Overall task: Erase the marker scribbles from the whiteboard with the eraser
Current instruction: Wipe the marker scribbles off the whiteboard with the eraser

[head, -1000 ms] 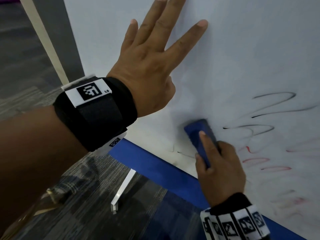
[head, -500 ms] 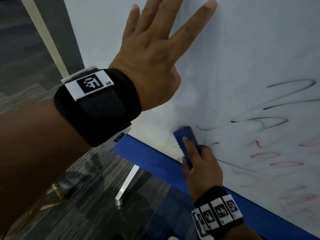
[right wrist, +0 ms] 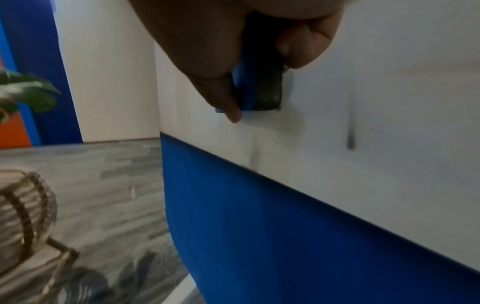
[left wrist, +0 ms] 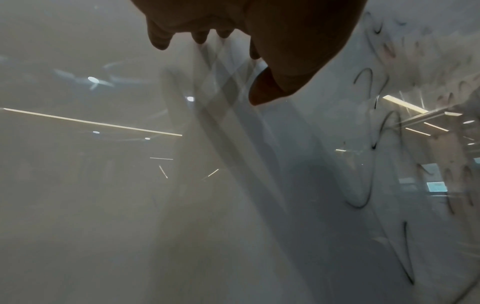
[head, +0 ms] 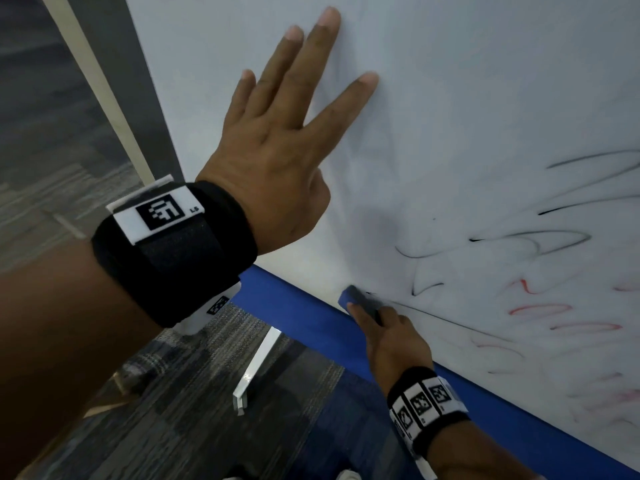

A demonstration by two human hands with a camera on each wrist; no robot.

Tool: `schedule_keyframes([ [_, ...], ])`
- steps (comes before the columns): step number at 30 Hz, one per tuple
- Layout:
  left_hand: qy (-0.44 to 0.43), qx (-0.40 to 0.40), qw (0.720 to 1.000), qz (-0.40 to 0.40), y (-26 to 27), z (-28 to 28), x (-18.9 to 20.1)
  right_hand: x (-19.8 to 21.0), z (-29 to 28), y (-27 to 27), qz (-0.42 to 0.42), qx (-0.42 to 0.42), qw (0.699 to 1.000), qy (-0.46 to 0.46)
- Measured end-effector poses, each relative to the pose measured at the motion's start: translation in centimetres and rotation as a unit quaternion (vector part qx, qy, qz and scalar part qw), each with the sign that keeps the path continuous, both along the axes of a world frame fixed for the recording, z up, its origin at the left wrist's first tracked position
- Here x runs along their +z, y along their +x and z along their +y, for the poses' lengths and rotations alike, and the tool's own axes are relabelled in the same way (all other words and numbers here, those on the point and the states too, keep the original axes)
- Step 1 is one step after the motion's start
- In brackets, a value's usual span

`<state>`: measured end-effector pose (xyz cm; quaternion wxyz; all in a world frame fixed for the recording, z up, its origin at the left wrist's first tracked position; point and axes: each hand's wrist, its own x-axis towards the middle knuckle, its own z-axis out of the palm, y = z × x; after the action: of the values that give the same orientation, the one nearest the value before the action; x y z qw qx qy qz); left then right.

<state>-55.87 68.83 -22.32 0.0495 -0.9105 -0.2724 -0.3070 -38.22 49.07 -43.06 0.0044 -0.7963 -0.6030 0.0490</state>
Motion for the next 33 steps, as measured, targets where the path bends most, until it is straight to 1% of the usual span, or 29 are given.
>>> schedule_keyframes([
  [1,-0.014,0.000,1.000,0.004,-0.1,-0.2,-0.3,-0.3,-1.0,0.8,0.002,-0.010,0.999,-0.047],
  [2,-0.025,-0.001,1.000,0.008,-0.2,-0.3,-0.6,-0.1,-1.9,1.3,0.003,-0.017,0.998,-0.054],
  [3,-0.034,-0.003,0.999,0.011,-0.3,-0.5,-0.8,0.5,-2.5,1.5,0.006,-0.011,0.999,-0.031],
  [4,-0.041,-0.004,0.999,0.013,-0.4,-0.7,-1.1,1.3,-2.7,1.7,0.005,-0.005,1.000,0.022],
  [6,-0.050,-0.005,0.999,0.010,-0.3,-1.1,-1.6,3.2,-2.7,1.8,-0.013,-0.017,0.989,0.146],
  [8,-0.057,-0.005,0.998,0.004,-0.1,-1.4,-2.0,4.7,-2.2,1.5,-0.026,-0.015,0.980,0.196],
  [10,-0.061,-0.009,0.998,-0.001,0.2,-1.6,-2.4,4.1,-2.3,1.2,-0.015,-0.015,0.988,0.150],
  [13,-0.056,-0.015,0.998,-0.009,0.4,-1.6,-2.8,0.9,-3.5,1.9,-0.030,0.005,0.999,0.037],
  [14,-0.058,-0.015,0.998,-0.009,0.4,-1.6,-2.9,0.4,-3.6,2.2,-0.033,0.013,0.999,0.034],
  [15,-0.059,-0.013,0.998,-0.009,0.4,-1.6,-2.9,0.6,-3.5,2.1,-0.029,0.019,0.998,0.049],
  [18,-0.059,-0.015,0.998,-0.010,0.6,-1.5,-2.9,2.9,-2.3,1.4,-0.029,0.014,0.985,0.171],
  [19,-0.058,-0.015,0.998,-0.012,0.6,-1.5,-3.0,3.2,-1.9,1.2,-0.026,0.012,0.982,0.188],
  [20,-0.058,-0.015,0.998,-0.012,0.7,-1.6,-3.1,3.4,-1.4,1.1,-0.021,0.003,0.984,0.175],
  [21,-0.059,-0.016,0.998,-0.011,0.8,-1.6,-3.1,3.2,-1.1,1.1,-0.021,-0.004,0.990,0.138],
  [23,-0.064,-0.016,0.998,-0.009,0.9,-1.7,-3.2,2.3,-1.3,1.0,-0.033,0.014,0.999,0.008],
  [24,-0.064,-0.015,0.998,-0.006,0.8,-1.7,-3.2,2.0,-1.4,1.2,-0.036,0.030,0.998,-0.039],
  [25,-0.063,-0.015,0.998,-0.003,0.8,-1.7,-3.1,2.0,-1.5,1.4,-0.030,0.035,0.996,-0.071],
  [26,-0.063,-0.016,0.998,0.000,0.7,-1.6,-3.1,2.5,-1.5,1.3,-0.017,0.033,0.996,-0.076],
  [27,-0.063,-0.016,0.998,0.002,0.6,-1.6,-3.1,3.2,-1.3,1.1,-0.013,0.034,0.999,-0.030],
  [28,-0.063,-0.017,0.998,0.003,0.6,-1.6,-3.1,4.3,-1.2,0.7,-0.017,0.023,0.999,0.044],
  [30,-0.061,-0.017,0.998,0.002,0.5,-1.5,-3.0,5.9,-1.3,0.6,-0.022,-0.009,0.983,0.183],
  [31,-0.058,-0.018,0.998,0.001,0.5,-1.5,-3.1,6.5,-1.4,0.8,-0.022,-0.016,0.978,0.208],
  [33,-0.059,-0.018,0.998,-0.005,0.6,-1.6,-3.2,7.2,-1.8,0.8,-0.008,-0.037,0.978,0.203],
])
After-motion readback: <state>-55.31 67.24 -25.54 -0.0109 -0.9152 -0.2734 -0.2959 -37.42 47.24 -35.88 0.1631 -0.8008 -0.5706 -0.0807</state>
